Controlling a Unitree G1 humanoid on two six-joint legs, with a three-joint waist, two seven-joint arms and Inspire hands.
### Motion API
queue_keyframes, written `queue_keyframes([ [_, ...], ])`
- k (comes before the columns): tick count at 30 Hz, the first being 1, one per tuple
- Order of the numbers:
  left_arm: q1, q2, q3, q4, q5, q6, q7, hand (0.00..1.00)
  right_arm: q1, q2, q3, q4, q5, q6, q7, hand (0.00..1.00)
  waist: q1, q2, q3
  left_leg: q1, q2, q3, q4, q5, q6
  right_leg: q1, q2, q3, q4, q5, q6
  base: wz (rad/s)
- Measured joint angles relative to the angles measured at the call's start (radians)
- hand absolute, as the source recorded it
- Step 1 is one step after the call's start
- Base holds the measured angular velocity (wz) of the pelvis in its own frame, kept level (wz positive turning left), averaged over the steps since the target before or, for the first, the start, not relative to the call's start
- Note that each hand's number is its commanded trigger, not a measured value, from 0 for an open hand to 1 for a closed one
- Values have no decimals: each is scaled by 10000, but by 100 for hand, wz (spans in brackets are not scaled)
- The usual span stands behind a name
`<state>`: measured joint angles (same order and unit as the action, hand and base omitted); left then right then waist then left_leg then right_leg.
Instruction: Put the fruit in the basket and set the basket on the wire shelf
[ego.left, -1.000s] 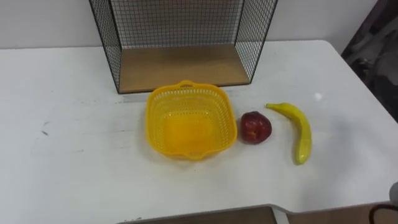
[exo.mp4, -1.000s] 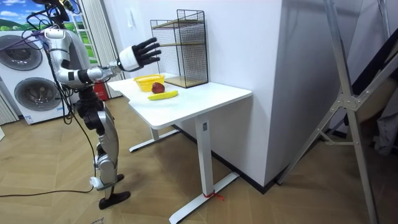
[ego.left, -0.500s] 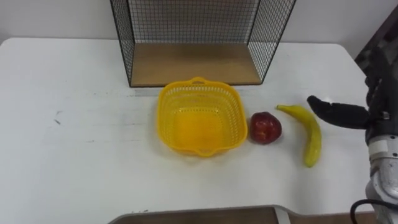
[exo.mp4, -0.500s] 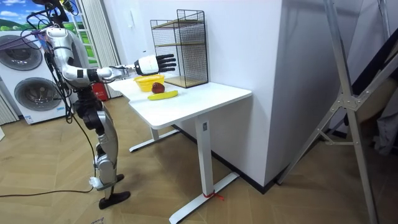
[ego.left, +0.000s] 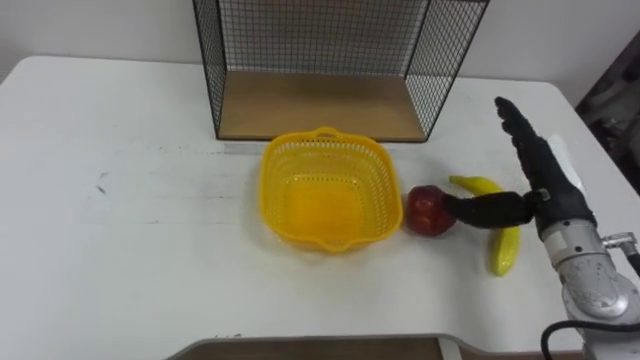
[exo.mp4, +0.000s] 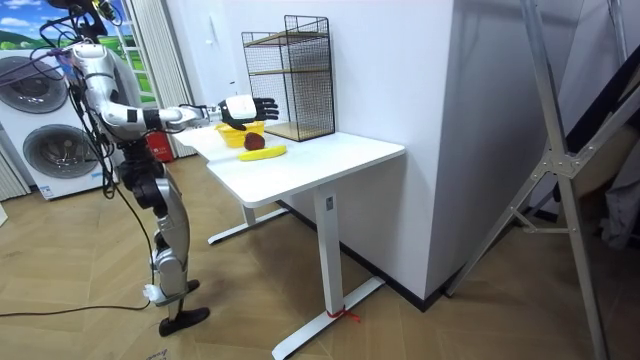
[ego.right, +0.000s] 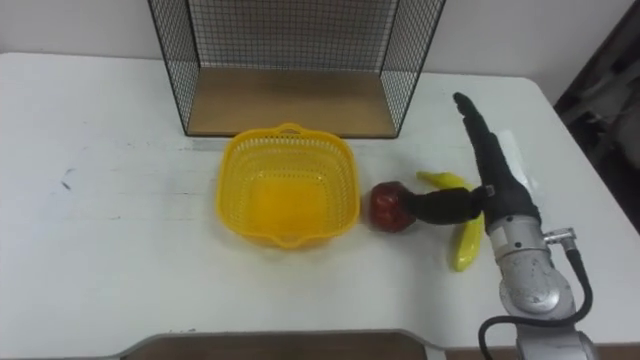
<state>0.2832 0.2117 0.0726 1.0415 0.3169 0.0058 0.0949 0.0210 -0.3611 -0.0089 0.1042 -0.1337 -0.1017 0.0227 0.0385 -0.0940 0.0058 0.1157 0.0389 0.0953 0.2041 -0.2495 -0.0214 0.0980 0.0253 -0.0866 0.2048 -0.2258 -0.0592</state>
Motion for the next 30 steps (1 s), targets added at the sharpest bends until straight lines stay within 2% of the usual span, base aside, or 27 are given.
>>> queue_keyframes([
  [4,-29,34,-181,-11,-2,0,-82,0,-176,1,303,-10,-1,19,300,0,9,6,4,2,-6,-6,4,0,0,7,-7,-10,-10,1,1,0],
  [30,30,13,-176,-24,5,12,-216,0,-87,7,307,368,-454,152,1329,0,-21,43,-11,5,2,-166,14,1,-1,75,-10,-165,-29,4,-5,0],
])
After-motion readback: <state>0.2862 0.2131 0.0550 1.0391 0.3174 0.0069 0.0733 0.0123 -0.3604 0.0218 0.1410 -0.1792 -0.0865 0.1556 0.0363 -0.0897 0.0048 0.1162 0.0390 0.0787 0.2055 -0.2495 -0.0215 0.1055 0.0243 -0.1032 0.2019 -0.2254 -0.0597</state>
